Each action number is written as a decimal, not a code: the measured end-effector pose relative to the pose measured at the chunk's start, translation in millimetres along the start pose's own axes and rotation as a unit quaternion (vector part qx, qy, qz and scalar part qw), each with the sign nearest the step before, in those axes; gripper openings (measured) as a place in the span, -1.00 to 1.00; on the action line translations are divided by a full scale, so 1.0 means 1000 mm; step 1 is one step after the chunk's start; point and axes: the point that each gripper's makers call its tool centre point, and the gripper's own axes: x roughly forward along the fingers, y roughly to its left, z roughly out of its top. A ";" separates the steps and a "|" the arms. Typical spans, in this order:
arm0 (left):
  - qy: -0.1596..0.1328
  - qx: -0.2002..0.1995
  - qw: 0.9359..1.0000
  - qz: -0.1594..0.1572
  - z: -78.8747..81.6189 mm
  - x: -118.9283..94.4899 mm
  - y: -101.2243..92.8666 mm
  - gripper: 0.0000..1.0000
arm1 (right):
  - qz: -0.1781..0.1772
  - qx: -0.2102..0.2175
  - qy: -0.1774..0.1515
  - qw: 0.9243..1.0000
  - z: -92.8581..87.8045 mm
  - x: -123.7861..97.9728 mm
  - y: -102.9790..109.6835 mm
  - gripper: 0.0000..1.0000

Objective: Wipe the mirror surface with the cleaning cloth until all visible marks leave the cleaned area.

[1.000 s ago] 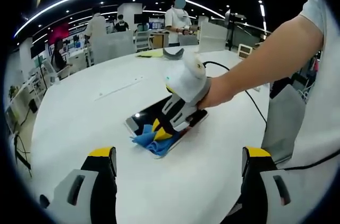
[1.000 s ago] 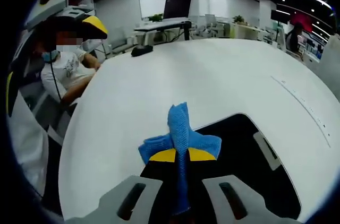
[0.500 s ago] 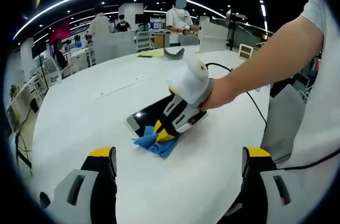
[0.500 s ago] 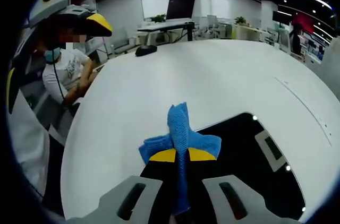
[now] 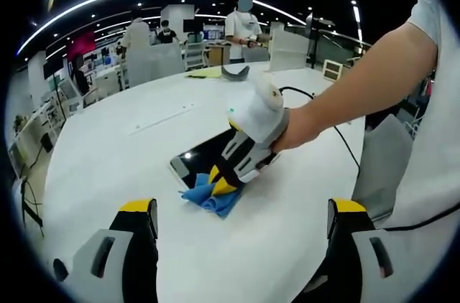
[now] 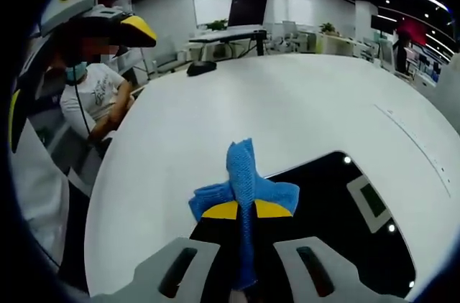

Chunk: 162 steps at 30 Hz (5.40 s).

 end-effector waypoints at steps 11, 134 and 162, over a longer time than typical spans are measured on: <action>0.001 -0.001 1.000 -0.001 -0.001 0.001 0.000 0.98 | 0.001 0.000 -0.004 1.000 0.000 -0.001 0.000 -0.98; 0.006 0.033 0.999 -0.029 0.008 0.023 -0.007 0.98 | -0.257 0.163 -0.014 0.953 -0.115 -0.200 -0.144 -0.97; 0.007 0.037 0.999 -0.032 0.014 0.028 -0.006 0.98 | -0.282 0.202 0.007 0.938 -0.161 -0.226 -0.151 -0.97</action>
